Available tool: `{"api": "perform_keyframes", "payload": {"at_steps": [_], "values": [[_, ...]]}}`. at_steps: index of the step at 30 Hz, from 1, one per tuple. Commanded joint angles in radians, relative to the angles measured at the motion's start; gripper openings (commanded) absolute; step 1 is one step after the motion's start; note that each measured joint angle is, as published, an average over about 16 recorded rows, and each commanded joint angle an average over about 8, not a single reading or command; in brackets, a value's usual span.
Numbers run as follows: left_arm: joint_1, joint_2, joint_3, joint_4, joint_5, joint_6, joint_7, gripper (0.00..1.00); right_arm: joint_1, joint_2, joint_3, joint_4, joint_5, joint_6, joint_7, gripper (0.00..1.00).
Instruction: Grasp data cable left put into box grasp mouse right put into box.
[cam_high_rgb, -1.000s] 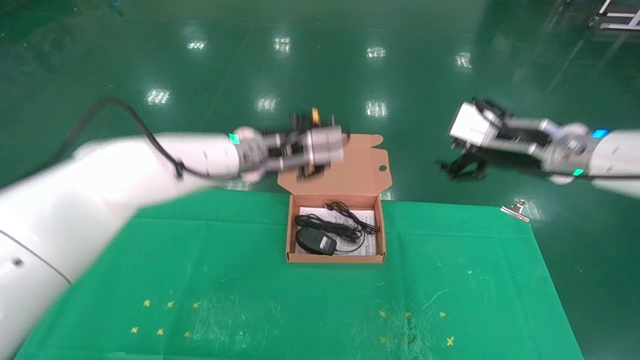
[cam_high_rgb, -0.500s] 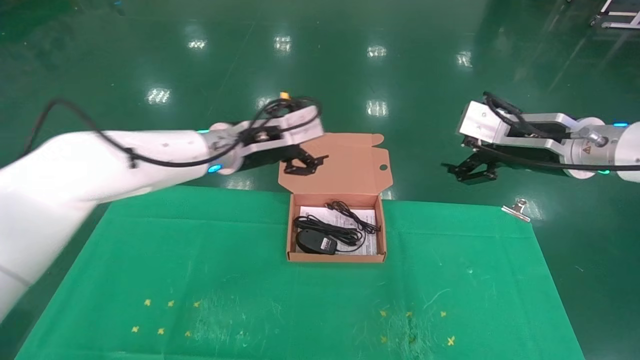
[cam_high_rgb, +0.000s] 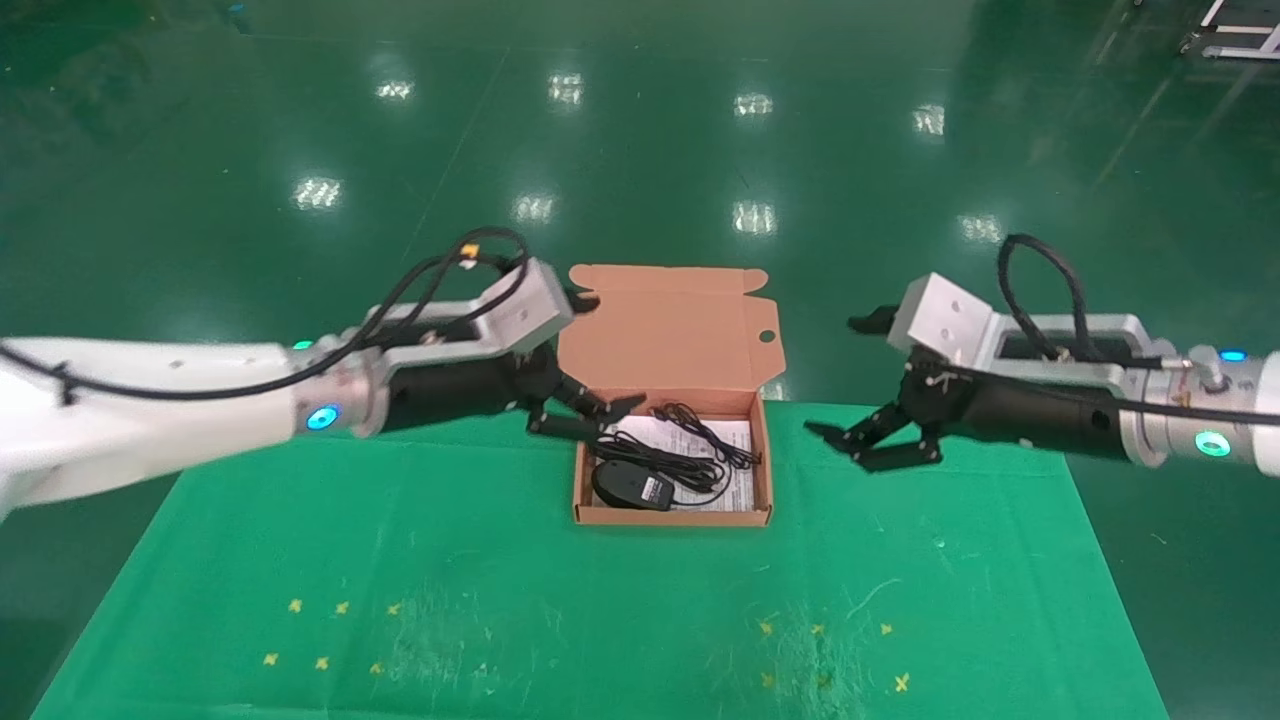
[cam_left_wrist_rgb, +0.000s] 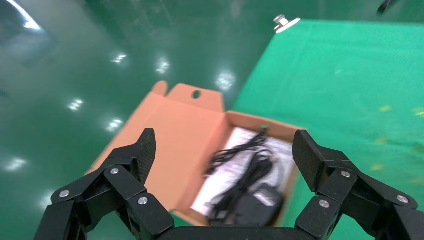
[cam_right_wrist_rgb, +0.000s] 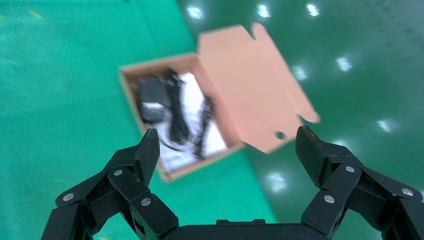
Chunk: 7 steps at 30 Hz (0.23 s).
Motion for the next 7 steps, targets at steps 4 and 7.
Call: {"api": "perform_keyframes", "payload": {"at_steps": [4,7], "values": [[0.052,-0.062,-0.060,-0.047,-0.086,0.084,-0.013,1.00,-0.051,0.019,0.046,0.021,0.099,-0.058,-0.007,1.00],[0.067,-0.080,-0.079,-0.061,-0.111,0.110,-0.017,1.00,-0.066,0.025,0.059,0.028,0.128,-0.076,-0.009,1.00]]}}
